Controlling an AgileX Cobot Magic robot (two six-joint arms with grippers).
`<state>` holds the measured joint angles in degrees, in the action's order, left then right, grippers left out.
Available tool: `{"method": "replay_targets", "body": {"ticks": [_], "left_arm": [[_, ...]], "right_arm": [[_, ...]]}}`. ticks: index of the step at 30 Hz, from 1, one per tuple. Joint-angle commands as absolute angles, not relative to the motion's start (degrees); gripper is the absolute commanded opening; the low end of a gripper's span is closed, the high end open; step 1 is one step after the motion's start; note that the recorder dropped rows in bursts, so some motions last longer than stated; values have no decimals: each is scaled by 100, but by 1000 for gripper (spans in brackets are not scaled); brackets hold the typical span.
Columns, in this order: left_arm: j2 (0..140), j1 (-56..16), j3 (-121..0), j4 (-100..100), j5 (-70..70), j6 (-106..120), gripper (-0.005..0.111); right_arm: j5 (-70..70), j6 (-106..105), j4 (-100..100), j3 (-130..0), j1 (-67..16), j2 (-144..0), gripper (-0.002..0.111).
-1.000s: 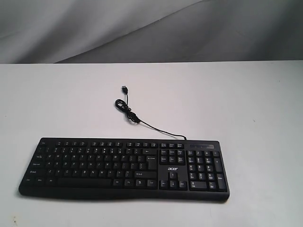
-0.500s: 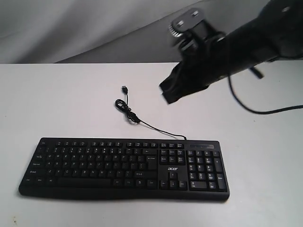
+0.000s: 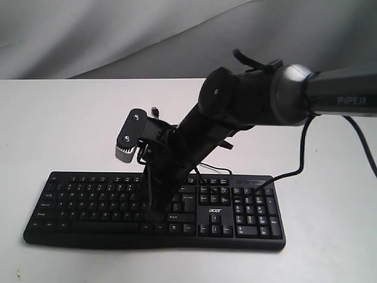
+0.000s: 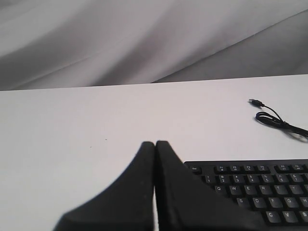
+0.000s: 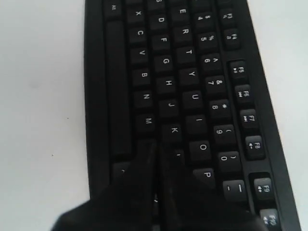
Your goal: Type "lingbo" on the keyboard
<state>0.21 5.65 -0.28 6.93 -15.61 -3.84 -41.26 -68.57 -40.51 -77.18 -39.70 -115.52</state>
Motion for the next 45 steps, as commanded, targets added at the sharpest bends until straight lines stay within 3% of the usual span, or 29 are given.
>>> {"method": "replay_targets", "body": {"ticks": [1,15,45], "left_arm": [[0,571,0,671,-1523,-396,1],[0,571,0,671,-1523,-396,1],[0,571,0,671,-1523,-396,1]], "right_arm": [[-3959,-6910,-3996,-7782,-4028,-11730,0],[-3353,-6910,-4006,-7782,-4173,-11978,0],[-3520,-6850,-4004,-7976,-4173,-12163,0]]}}
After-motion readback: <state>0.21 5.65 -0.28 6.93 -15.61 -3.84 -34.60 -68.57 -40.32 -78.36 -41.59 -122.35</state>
